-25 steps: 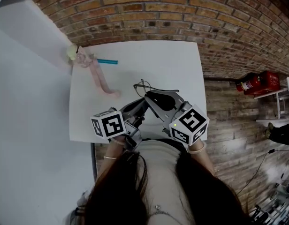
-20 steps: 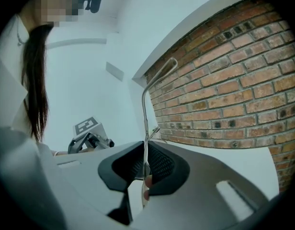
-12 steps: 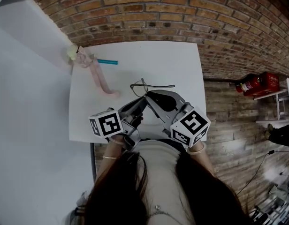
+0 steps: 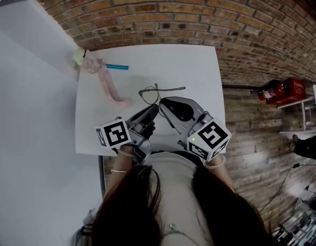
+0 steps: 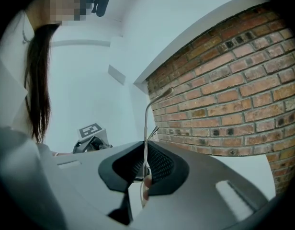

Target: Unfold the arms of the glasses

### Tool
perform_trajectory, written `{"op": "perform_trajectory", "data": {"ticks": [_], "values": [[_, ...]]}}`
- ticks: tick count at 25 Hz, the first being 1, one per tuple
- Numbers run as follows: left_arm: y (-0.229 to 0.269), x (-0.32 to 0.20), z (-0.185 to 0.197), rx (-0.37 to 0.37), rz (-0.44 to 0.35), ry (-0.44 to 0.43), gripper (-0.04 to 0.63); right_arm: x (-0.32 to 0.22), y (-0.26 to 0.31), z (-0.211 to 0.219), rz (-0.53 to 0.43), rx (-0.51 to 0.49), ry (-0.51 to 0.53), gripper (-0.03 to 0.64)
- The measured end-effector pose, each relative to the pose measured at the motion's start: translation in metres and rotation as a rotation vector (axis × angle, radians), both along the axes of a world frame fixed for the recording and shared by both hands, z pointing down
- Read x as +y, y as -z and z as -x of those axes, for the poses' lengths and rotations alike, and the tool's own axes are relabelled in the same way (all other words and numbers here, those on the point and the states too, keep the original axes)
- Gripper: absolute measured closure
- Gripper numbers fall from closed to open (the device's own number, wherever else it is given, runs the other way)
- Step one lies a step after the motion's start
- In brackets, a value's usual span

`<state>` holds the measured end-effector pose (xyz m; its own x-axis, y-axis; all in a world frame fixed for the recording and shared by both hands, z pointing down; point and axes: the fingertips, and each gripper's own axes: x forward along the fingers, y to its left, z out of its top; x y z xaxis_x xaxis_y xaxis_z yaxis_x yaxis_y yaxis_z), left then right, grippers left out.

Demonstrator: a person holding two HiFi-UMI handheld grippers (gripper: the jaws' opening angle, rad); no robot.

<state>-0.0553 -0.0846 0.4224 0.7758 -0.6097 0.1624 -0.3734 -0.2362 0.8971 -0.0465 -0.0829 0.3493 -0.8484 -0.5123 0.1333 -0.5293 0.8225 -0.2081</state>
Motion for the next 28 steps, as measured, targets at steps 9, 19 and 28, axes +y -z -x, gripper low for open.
{"op": "perform_trajectory", "data": {"ticks": [9, 19, 28], "values": [[0.000, -0.002, 0.002, 0.027, 0.010, 0.013, 0.574, -0.001, 0.004, -0.004, -0.012, -0.014, -0.010, 0.592], [0.002, -0.002, 0.004, 0.102, 0.042, 0.038, 0.574, -0.002, 0.009, -0.007, -0.014, -0.043, -0.012, 0.592], [0.005, -0.003, 0.004, 0.167, 0.063, 0.052, 0.574, -0.002, 0.013, -0.011, -0.016, -0.062, -0.020, 0.594]]}}
